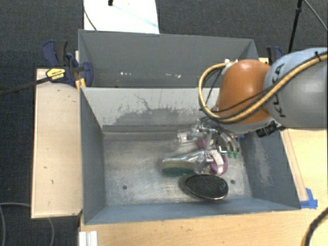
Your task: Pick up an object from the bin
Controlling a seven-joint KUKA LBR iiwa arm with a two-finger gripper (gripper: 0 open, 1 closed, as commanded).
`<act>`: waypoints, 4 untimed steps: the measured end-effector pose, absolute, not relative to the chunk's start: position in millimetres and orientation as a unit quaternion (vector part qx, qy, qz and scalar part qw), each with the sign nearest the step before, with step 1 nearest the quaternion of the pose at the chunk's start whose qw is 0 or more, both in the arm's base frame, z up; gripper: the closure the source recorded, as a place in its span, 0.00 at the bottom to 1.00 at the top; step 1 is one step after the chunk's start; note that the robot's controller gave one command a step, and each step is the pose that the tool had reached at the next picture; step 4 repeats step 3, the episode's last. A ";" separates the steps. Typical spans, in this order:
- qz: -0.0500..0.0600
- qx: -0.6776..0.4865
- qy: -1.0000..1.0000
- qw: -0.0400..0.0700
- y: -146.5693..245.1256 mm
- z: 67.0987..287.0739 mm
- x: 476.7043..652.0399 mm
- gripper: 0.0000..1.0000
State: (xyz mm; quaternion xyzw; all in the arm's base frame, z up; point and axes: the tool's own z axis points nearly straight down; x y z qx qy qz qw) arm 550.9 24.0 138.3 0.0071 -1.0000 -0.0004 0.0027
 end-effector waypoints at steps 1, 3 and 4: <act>-0.002 -0.013 -1.000 -0.005 -18.2 71.5 540.1 0.00; 0.001 0.237 -0.971 -0.004 -19.3 208.9 564.3 1.00; 0.001 0.237 -0.971 -0.004 -19.3 208.9 564.3 1.00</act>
Offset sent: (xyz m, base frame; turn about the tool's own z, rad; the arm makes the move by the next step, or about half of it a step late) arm -0.0132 -0.0421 -0.0683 0.0358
